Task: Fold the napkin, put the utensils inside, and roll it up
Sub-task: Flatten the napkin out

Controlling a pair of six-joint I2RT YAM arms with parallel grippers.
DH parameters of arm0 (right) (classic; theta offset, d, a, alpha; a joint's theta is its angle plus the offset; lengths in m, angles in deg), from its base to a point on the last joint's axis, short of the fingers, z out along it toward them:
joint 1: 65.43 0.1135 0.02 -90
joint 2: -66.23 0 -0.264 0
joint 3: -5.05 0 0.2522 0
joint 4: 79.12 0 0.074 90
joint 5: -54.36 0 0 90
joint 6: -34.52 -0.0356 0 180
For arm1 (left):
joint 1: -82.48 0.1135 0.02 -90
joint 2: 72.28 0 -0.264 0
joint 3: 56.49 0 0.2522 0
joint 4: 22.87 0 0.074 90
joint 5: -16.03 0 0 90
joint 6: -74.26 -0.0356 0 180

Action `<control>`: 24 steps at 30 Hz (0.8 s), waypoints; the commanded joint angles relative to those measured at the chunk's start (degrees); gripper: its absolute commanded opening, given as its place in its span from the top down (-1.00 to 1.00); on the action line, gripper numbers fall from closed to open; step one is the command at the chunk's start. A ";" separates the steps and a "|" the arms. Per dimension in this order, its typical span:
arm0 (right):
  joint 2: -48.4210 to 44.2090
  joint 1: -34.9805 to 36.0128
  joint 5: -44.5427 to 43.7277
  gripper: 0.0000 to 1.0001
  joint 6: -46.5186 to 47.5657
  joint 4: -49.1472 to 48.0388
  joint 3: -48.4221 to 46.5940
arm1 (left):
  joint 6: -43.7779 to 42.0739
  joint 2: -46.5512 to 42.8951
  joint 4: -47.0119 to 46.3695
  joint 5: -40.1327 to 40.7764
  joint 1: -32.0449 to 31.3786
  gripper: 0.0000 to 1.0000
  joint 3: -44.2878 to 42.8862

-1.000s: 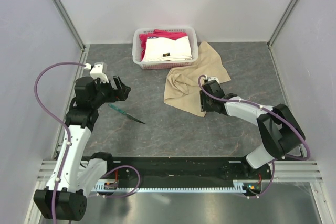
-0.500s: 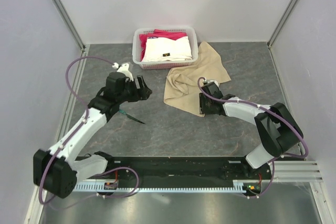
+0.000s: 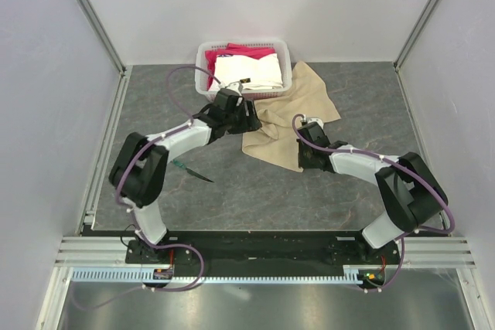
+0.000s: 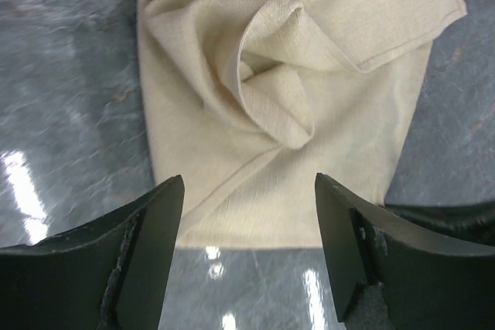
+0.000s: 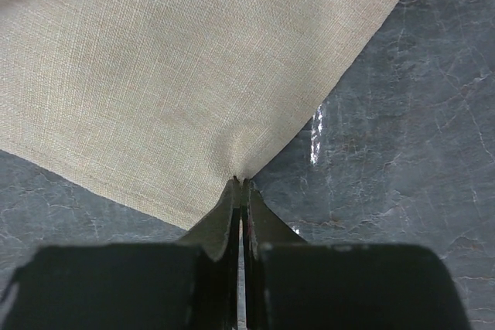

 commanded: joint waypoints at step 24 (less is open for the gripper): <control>-7.50 -1.30 -4.46 1.00 3.23 7.97 2.83 | -3.83 2.87 1.04 -0.70 0.19 0.96 -6.04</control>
